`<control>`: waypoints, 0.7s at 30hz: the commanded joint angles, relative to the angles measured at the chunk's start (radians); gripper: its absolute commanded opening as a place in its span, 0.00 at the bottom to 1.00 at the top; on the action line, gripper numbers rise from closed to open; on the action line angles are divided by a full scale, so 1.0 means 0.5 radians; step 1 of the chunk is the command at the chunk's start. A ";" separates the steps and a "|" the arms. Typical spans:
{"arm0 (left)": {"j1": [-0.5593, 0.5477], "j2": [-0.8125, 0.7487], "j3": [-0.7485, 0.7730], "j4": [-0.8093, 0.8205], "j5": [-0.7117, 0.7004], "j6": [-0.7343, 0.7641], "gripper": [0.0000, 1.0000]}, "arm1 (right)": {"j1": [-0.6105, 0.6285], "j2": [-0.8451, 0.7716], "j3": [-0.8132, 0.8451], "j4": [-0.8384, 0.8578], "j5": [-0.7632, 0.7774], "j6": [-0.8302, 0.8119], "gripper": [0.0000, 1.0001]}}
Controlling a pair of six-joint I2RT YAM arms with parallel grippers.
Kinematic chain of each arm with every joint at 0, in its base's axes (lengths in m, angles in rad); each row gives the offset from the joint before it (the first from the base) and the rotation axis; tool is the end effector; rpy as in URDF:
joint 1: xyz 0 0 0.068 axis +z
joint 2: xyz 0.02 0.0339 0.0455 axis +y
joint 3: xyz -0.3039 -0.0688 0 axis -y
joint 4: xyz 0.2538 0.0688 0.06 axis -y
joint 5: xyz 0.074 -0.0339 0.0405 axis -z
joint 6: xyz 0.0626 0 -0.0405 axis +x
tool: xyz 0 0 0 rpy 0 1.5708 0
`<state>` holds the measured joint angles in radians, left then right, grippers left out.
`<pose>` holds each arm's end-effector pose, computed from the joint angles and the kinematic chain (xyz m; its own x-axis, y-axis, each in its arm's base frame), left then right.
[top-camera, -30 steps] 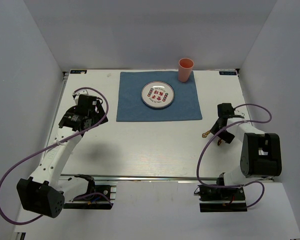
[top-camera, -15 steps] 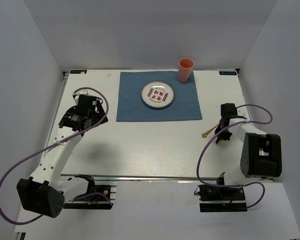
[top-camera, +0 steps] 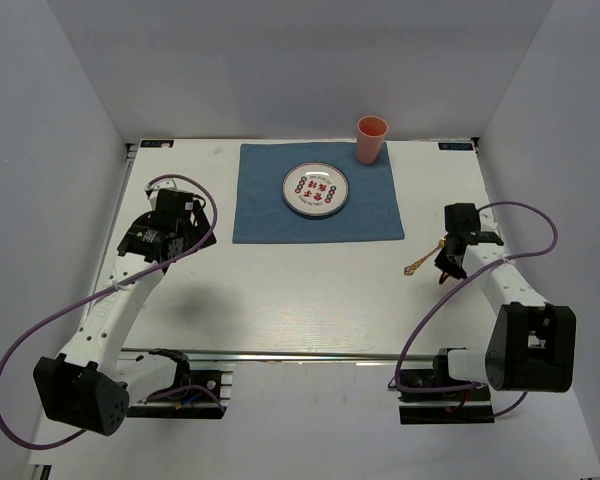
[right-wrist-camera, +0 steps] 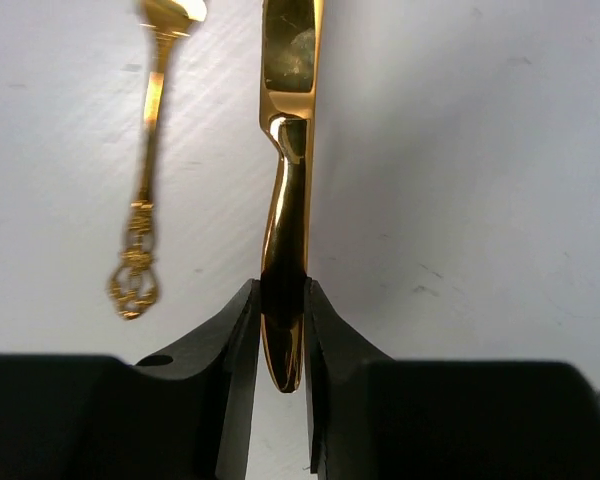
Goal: Set the dinner table for one person
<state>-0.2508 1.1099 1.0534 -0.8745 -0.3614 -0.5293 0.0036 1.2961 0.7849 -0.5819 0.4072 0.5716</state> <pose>0.2194 -0.0333 0.3249 -0.6847 -0.3121 -0.6586 -0.3685 0.9279 -0.0566 0.2488 -0.0239 0.2174 -0.6502 0.4944 -0.5769 0.6308 0.7745 -0.0471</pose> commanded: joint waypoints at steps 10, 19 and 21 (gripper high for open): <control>0.005 0.004 -0.002 0.031 -0.032 0.015 0.98 | 0.444 0.451 0.645 0.197 -0.158 -0.373 0.00; 0.005 0.035 -0.002 0.025 -0.056 0.009 0.98 | 0.652 0.899 1.151 0.339 -0.176 -0.612 0.00; 0.005 0.038 -0.008 0.031 -0.059 0.009 0.98 | 0.668 0.991 1.200 0.372 -0.189 -0.692 0.00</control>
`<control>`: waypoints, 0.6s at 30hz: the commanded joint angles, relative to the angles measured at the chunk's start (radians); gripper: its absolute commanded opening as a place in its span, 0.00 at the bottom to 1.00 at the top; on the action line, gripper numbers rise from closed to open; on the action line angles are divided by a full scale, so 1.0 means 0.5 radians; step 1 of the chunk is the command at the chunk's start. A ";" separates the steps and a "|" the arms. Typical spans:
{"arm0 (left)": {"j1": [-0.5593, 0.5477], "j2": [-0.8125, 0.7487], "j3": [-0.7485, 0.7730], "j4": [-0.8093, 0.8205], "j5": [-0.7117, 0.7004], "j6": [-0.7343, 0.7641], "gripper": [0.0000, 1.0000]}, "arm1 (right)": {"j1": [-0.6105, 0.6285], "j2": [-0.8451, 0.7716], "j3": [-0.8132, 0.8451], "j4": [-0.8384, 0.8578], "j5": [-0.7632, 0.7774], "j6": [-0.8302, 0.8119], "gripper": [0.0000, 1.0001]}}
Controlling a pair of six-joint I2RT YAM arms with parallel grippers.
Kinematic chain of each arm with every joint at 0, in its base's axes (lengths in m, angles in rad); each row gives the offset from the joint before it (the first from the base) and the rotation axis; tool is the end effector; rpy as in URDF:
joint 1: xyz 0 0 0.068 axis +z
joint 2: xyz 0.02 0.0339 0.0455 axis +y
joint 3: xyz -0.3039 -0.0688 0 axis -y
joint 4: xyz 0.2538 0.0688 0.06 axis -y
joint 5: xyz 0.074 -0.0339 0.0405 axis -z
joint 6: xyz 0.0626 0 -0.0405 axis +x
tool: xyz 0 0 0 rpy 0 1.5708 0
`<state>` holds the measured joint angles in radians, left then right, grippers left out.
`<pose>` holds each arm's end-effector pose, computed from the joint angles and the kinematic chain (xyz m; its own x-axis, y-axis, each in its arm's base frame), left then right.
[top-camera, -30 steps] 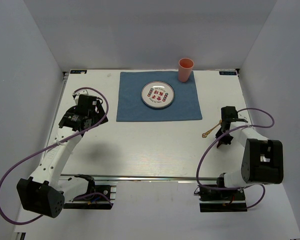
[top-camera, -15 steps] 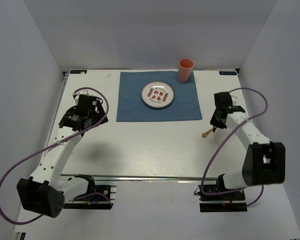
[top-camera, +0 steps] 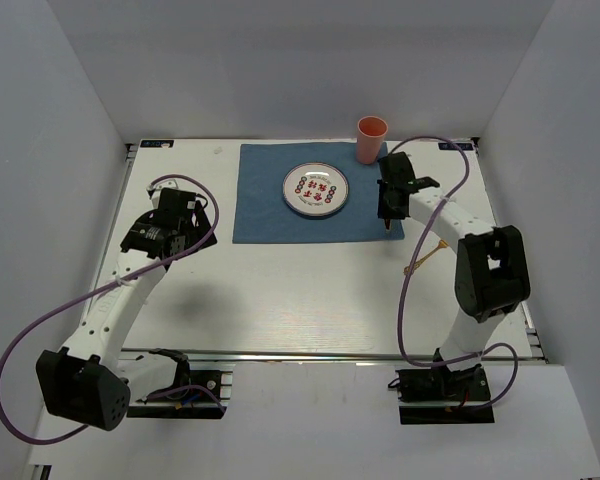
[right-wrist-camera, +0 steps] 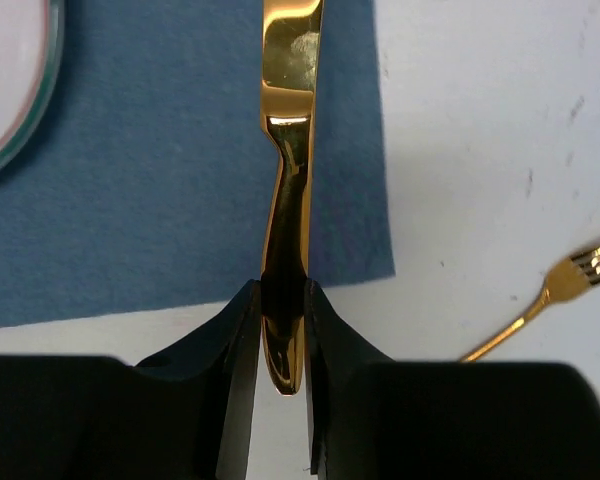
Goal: Set the dinner table for one person
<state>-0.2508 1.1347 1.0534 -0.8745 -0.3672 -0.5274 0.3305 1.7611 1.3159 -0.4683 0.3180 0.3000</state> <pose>0.2244 -0.0343 0.3200 -0.6993 -0.3058 -0.6461 -0.3714 0.9277 -0.0370 0.3979 0.1158 0.2511 -0.7531 0.0384 -0.6568 0.0994 0.9935 -0.0559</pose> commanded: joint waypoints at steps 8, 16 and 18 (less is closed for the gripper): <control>0.005 -0.008 -0.011 0.031 -0.048 0.006 0.98 | 0.023 0.264 0.246 0.265 -0.093 -0.296 0.00; 0.005 -0.002 -0.011 0.040 -0.014 0.012 0.98 | 0.020 0.352 0.234 0.320 -0.081 -0.419 0.00; 0.005 0.004 -0.015 0.046 -0.008 0.015 0.98 | 0.014 0.383 0.237 0.317 -0.081 -0.413 0.00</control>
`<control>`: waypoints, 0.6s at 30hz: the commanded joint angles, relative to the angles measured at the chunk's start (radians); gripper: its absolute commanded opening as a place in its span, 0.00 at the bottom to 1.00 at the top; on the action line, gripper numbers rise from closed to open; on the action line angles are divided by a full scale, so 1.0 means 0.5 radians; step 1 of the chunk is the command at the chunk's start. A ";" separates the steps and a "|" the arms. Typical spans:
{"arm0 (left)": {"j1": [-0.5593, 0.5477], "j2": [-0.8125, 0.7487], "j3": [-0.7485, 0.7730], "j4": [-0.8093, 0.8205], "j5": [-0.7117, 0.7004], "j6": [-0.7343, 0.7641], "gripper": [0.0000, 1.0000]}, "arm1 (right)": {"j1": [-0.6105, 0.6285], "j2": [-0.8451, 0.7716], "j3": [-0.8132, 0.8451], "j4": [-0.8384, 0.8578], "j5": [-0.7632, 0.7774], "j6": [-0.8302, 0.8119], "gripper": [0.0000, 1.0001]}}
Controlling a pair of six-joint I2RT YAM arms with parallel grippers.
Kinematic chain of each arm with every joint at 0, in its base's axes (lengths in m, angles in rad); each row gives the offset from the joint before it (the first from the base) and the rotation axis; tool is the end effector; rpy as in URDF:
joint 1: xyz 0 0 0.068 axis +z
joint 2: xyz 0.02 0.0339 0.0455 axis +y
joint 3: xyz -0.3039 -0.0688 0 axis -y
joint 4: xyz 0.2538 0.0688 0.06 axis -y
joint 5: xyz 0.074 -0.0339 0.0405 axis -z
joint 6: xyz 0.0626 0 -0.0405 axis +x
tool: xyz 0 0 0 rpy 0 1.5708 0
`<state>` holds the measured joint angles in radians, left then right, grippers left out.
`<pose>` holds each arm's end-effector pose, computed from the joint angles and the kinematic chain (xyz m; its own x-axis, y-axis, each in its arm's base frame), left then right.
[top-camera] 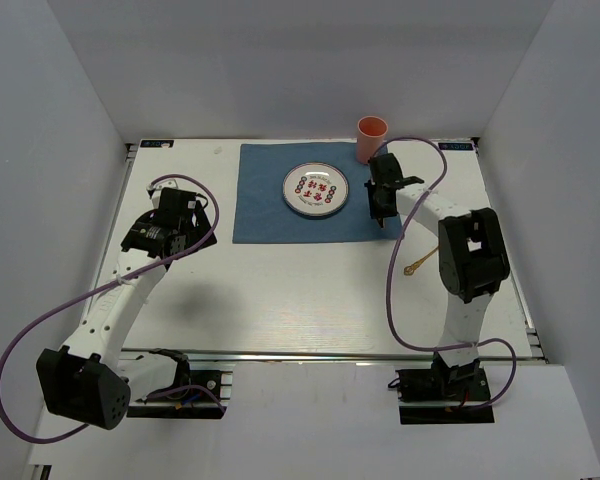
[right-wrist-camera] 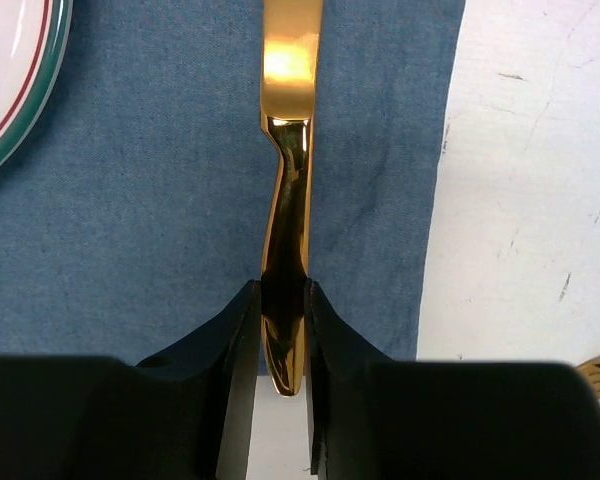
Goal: Set the dinner table for one person
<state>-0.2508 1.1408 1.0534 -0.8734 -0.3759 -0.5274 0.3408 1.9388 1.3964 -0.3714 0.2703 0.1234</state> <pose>0.2257 -0.0341 0.3190 -0.6998 -0.3040 -0.6465 -0.3762 0.9261 -0.0283 0.4389 0.1379 0.2111 -0.7613 -0.1441 -0.6321 -0.0753 0.9880 -0.1347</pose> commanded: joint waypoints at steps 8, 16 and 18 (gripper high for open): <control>0.005 -0.011 -0.015 0.041 0.009 0.015 0.98 | -0.001 0.144 0.076 0.135 0.009 0.063 0.00; 0.005 -0.014 -0.015 0.050 0.025 0.021 0.98 | -0.007 0.169 0.048 0.169 0.030 0.109 0.00; 0.005 -0.017 -0.018 0.047 0.025 0.021 0.98 | -0.004 0.169 0.060 0.169 0.045 0.109 0.00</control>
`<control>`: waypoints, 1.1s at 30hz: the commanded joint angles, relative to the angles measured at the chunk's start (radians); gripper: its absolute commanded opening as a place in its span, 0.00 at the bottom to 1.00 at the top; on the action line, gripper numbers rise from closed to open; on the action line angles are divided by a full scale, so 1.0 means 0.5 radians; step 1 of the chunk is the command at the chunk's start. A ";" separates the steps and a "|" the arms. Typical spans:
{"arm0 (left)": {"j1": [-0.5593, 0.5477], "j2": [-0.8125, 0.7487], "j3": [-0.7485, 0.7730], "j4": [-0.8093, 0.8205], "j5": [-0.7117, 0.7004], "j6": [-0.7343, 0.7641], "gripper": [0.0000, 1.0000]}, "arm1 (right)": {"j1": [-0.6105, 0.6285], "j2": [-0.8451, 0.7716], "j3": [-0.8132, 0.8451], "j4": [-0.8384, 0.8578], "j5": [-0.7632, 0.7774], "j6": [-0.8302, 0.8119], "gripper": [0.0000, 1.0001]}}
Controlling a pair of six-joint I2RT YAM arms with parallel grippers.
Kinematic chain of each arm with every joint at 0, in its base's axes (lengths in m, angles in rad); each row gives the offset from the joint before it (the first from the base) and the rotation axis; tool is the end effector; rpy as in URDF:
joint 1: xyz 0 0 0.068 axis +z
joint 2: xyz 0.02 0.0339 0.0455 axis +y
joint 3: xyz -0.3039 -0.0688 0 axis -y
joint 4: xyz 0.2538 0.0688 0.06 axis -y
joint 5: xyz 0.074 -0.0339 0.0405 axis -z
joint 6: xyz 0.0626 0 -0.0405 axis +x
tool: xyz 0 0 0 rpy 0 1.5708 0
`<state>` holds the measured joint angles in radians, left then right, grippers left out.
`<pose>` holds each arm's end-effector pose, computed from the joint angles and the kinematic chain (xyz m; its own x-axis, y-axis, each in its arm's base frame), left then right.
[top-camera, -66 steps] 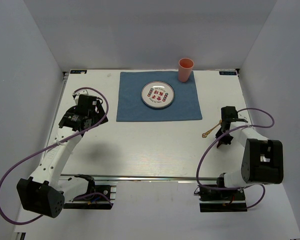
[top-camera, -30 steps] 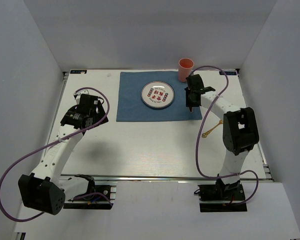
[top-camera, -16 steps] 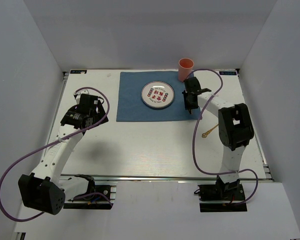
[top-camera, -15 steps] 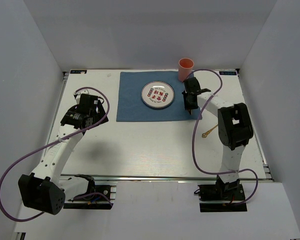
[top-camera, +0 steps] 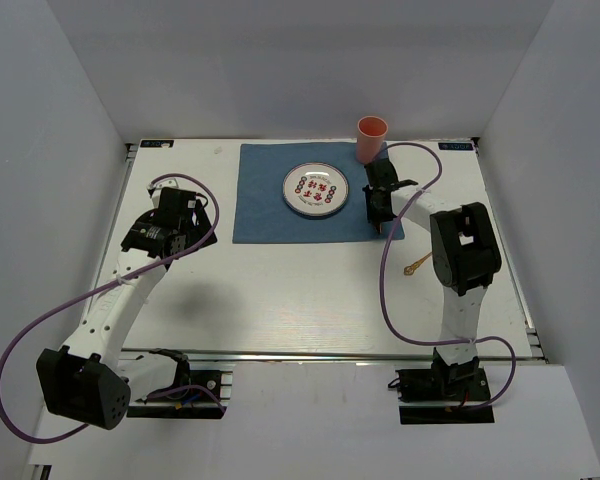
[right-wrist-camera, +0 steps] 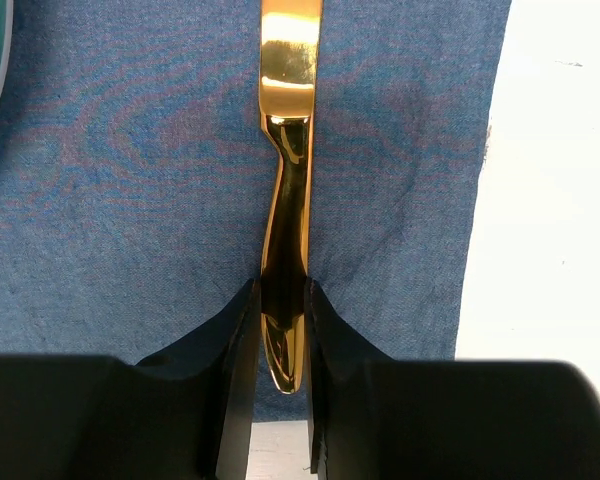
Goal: Set the dinner table for one person
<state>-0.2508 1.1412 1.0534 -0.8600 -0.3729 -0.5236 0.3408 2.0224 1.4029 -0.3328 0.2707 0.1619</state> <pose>0.2272 -0.0347 0.3199 -0.6939 -0.3029 -0.6532 -0.3715 0.9277 -0.0355 0.4504 0.1420 0.1790 -0.7862 -0.1140 -0.6073 -0.0499 0.9913 -0.1216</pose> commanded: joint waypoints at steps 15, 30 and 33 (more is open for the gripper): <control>0.005 -0.024 -0.018 0.027 0.019 0.019 0.98 | 0.006 -0.020 0.103 0.009 0.039 0.041 0.25; 0.005 -0.037 -0.024 0.027 0.028 0.019 0.98 | -0.056 -0.464 -0.026 -0.073 0.102 0.387 0.84; 0.005 -0.049 -0.027 0.027 0.025 0.019 0.98 | -0.120 -0.513 -0.115 -0.302 0.384 0.810 0.89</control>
<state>-0.2508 1.1408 1.0534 -0.8593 -0.3592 -0.5201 0.3206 1.8015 1.3895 -0.3687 0.3157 0.3618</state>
